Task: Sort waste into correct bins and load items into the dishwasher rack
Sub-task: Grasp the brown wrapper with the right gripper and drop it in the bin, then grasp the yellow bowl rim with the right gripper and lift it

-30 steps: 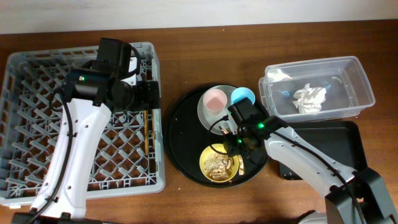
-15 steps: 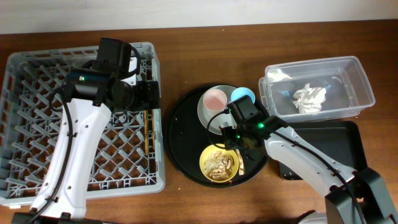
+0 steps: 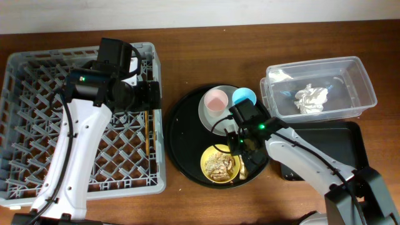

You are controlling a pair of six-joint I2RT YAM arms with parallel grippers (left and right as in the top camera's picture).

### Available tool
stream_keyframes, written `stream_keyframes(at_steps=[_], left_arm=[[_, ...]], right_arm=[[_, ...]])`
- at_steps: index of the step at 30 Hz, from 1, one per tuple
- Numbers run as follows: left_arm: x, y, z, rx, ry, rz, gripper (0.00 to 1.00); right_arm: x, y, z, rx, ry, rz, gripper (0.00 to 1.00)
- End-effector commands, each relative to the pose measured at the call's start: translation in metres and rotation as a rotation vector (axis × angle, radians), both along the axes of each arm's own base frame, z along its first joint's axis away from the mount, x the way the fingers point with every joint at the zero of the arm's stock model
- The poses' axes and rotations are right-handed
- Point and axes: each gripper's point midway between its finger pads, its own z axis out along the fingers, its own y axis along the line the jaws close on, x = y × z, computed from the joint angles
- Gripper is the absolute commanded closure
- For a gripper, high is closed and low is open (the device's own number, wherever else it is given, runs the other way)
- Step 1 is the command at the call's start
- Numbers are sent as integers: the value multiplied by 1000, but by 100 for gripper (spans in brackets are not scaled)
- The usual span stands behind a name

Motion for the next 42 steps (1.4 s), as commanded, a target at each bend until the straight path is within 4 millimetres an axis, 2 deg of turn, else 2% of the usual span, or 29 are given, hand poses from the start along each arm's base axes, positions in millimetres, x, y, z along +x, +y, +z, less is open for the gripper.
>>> stream_keyframes(at_steps=[1, 4, 6, 7, 12, 14, 16, 20, 23, 24, 25, 26, 27, 28, 29, 32, 33, 34, 39, 42], left_arm=[[1, -1, 4, -9, -9, 1, 1], [1, -1, 4, -9, -9, 1, 1], [1, -1, 4, -9, -9, 1, 1], [1, -1, 4, -9, -9, 1, 1], [1, -1, 4, -9, -9, 1, 1], [1, -1, 4, -9, -9, 1, 1], [1, -1, 4, -9, -9, 1, 1], [1, -1, 4, -9, -9, 1, 1], [1, -1, 4, -9, -9, 1, 1], [1, -1, 4, -9, -9, 1, 1], [1, -1, 4, -9, -9, 1, 1], [1, -1, 4, -9, -9, 1, 1], [1, -1, 4, -9, -9, 1, 1], [1, -1, 4, -9, -9, 1, 1], [1, -1, 4, -9, -9, 1, 1], [1, -1, 4, -9, -9, 1, 1], [1, -1, 4, -9, -9, 1, 1], [1, -1, 4, -9, -9, 1, 1], [1, -1, 4, -9, -9, 1, 1], [1, -1, 4, -9, -9, 1, 1]], right_arm=[[31, -22, 48, 26, -93, -83, 96], [54, -55, 78, 49, -167, -200, 96], [78, -94, 93, 69, -238, -324, 96], [85, -106, 96, 89, -258, -361, 96], [118, -148, 120, 360, -348, -501, 96], [124, -175, 126, 400, -377, -614, 96], [127, -192, 129, 405, -401, -666, 96], [135, -231, 137, 338, -494, -745, 96], [138, -247, 138, 263, -539, -787, 96], [139, -252, 139, 240, -555, -799, 84], [142, -254, 141, 236, -571, -799, 67], [143, -254, 143, 238, -579, -796, 58], [144, -252, 144, 249, -585, -788, 48], [145, -246, 148, 273, -589, -743, 27], [145, -231, 153, 327, -586, -665, 10], [133, -197, 166, 467, -545, -546, 8], [116, -164, 180, 572, -509, -417, 11], [103, -145, 186, 604, -482, -358, 13], [33, -65, 186, 506, -345, -113, 19], [-13, -18, 169, 370, -248, 61, 20]])
